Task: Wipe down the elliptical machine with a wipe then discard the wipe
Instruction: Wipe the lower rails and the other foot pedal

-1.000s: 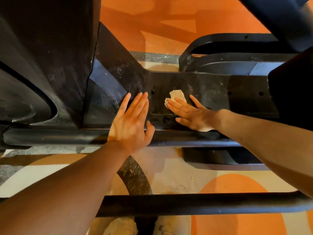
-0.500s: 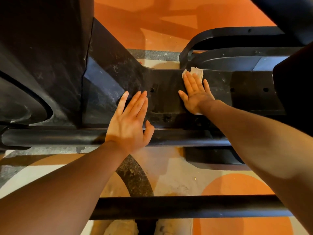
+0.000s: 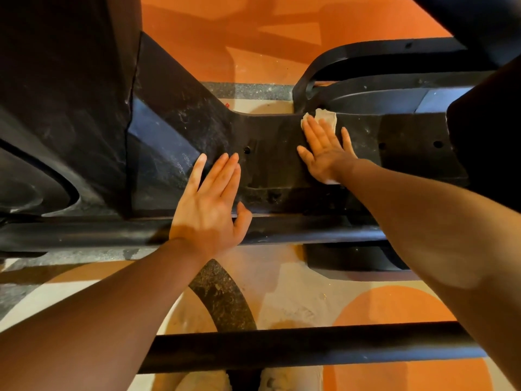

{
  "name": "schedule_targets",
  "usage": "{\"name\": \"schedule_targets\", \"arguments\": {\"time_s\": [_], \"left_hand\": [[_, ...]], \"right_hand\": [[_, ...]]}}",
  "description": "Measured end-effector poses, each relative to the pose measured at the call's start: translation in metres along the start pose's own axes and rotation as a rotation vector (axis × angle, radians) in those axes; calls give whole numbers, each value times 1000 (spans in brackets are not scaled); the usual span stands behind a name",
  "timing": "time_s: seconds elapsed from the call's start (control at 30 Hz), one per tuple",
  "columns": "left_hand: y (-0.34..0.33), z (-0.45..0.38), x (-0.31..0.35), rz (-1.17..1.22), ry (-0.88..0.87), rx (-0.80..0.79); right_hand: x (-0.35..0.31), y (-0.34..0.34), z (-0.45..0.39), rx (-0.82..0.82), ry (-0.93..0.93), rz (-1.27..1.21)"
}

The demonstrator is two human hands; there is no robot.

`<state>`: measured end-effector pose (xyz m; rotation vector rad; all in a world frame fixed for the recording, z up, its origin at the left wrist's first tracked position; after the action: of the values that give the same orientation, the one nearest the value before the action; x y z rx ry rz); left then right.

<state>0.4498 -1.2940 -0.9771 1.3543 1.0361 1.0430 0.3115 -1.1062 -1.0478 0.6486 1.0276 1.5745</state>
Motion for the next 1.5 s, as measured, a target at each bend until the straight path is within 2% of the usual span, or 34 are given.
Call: {"name": "schedule_targets", "arguments": {"time_s": [0.1, 0.17, 0.37, 0.53, 0.6, 0.7, 0.77, 0.9, 1.07, 1.17, 1.3, 1.5], "left_hand": [[0, 0, 0, -6, -8, 0], [0, 0, 0, -17, -11, 2], [0, 1, 0, -10, -14, -6], [3, 1, 2, 10, -21, 24], [3, 1, 2, 13, -25, 25], [2, 1, 1, 14, -19, 16], [2, 1, 0, 17, -17, 16], [0, 1, 0, 15, -16, 1], [-1, 1, 1, 2, -18, -13], [0, 1, 1, 4, -18, -11], [1, 1, 2, 16, -29, 10], [0, 2, 1, 17, -27, 23]], "right_hand": [[10, 7, -9, 5, -111, -41], [7, 6, -8, 29, -112, -63], [-15, -19, 37, -45, 129, 29], [-11, -25, 48, -53, 129, 95], [-2, -20, 42, -45, 69, 81], [31, -7, 34, -17, -156, -2], [40, -1, 30, -28, -227, -6], [35, -2, 31, -27, -251, -75], [23, -12, 45, -102, -87, -15], [22, -16, 48, -149, -64, -39], [26, -13, 42, -85, -59, 12], [57, 13, 18, 28, -207, -142]]}}
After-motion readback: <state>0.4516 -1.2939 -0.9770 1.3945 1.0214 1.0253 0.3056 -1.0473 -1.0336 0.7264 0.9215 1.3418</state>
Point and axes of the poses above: each hand's wrist, its own z-axis away from the middle knuckle, its own y-axis out of the back of the hand, x = y × z, the point moved 8 cm from there along -z, towards the middle knuckle, and after that the axes turned 1 degree about z, right-handed, at the moved point
